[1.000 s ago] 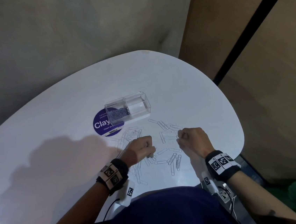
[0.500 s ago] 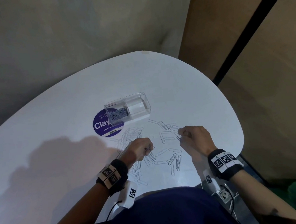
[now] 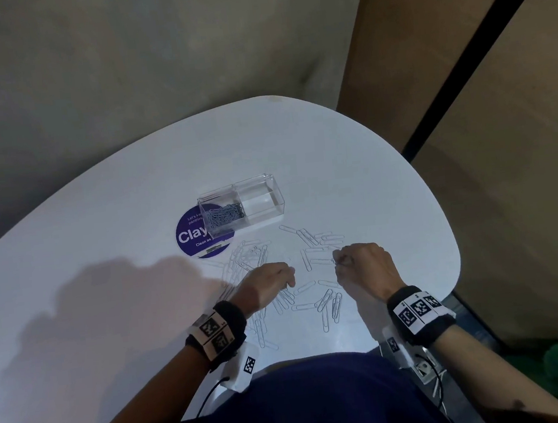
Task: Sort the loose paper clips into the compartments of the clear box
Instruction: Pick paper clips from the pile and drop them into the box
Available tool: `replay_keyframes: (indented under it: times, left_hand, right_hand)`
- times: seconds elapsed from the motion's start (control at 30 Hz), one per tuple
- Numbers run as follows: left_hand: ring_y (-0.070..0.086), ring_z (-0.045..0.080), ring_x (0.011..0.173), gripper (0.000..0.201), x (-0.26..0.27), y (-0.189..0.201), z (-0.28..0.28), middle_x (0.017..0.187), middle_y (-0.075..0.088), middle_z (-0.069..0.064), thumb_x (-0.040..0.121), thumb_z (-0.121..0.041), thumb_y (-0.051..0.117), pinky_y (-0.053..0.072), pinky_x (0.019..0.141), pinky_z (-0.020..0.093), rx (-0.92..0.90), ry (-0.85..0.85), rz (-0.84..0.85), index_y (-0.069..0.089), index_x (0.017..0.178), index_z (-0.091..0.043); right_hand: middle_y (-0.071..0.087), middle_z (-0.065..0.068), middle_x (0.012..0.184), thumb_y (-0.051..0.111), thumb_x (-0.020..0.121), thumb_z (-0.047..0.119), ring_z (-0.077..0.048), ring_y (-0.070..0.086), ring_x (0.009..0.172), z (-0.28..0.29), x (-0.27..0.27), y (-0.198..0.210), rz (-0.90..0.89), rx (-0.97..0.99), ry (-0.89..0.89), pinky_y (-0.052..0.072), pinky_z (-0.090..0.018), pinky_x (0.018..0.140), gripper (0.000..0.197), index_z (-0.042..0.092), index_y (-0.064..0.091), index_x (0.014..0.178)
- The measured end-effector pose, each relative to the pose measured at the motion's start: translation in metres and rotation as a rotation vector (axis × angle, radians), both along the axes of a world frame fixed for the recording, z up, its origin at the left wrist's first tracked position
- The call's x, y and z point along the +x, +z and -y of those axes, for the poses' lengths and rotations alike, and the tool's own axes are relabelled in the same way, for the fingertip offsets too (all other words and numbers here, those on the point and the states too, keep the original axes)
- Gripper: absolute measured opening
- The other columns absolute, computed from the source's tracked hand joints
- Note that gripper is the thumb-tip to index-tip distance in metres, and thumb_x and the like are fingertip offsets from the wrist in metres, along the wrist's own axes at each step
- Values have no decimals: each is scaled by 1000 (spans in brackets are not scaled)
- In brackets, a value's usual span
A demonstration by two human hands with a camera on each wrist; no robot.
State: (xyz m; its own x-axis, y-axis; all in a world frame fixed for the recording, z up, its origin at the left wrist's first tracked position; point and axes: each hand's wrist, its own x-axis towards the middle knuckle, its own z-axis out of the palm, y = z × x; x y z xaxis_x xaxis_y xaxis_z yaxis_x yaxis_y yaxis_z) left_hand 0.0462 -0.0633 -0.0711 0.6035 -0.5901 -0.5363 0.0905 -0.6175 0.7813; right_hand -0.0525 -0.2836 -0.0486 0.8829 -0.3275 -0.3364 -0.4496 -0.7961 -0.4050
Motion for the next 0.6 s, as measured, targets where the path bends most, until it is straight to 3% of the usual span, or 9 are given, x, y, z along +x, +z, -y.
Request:
replay_keyframes:
  times: [0.07, 0.17, 0.23, 0.37, 0.47, 0.6]
  left_hand:
    - [61, 11, 81, 29, -4, 5, 3, 78, 66, -14, 82, -52, 43, 48, 84, 40, 43, -145, 105, 62, 70, -34]
    - [61, 11, 80, 28, -16, 12, 12, 81, 66, -14, 83, -60, 43, 50, 78, 37, 127, -405, 392, 54, 84, -34]
    - [61, 11, 79, 17, -24, 12, 19, 83, 65, -15, 88, -51, 48, 51, 75, 38, 127, -560, 577, 52, 94, -35]
    - [63, 21, 95, 25, -35, 6, 29, 112, 68, -6, 96, -39, 47, 51, 80, 44, 145, -756, 736, 51, 121, -40]
    - [64, 26, 88, 28, -36, 2, 29, 107, 69, 0, 99, -34, 43, 52, 73, 44, 156, -811, 831, 52, 125, -33]
    - [66, 24, 86, 24, -25, 1, 14, 103, 69, -5, 98, -31, 38, 53, 70, 40, 224, -710, 856, 54, 116, -31]
  right_hand:
    - [69, 5, 77, 63, 75, 20, -24, 61, 81, -1, 2, -3, -22, 29, -19, 51, -32, 70, 3, 19, 65, 76]
    - [68, 4, 74, 67, 73, 24, -22, 62, 78, -2, 8, -5, -56, 57, -21, 47, -31, 65, 8, 17, 63, 75]
    - [68, 2, 73, 70, 73, 28, -21, 62, 75, -1, 11, -5, -71, 80, -7, 45, -30, 61, 14, 15, 63, 75]
    - [66, 4, 70, 70, 71, 33, -19, 61, 72, 0, 11, -6, -95, 88, 40, 40, -30, 57, 22, 15, 58, 71]
    - [59, 7, 66, 68, 74, 32, -15, 53, 64, -4, 9, -4, -124, 78, 70, 35, -27, 54, 21, 19, 53, 66]
    - [56, 2, 60, 66, 67, 28, -14, 48, 55, -4, 5, -6, -79, 172, 25, 38, -29, 53, 22, 11, 52, 65]
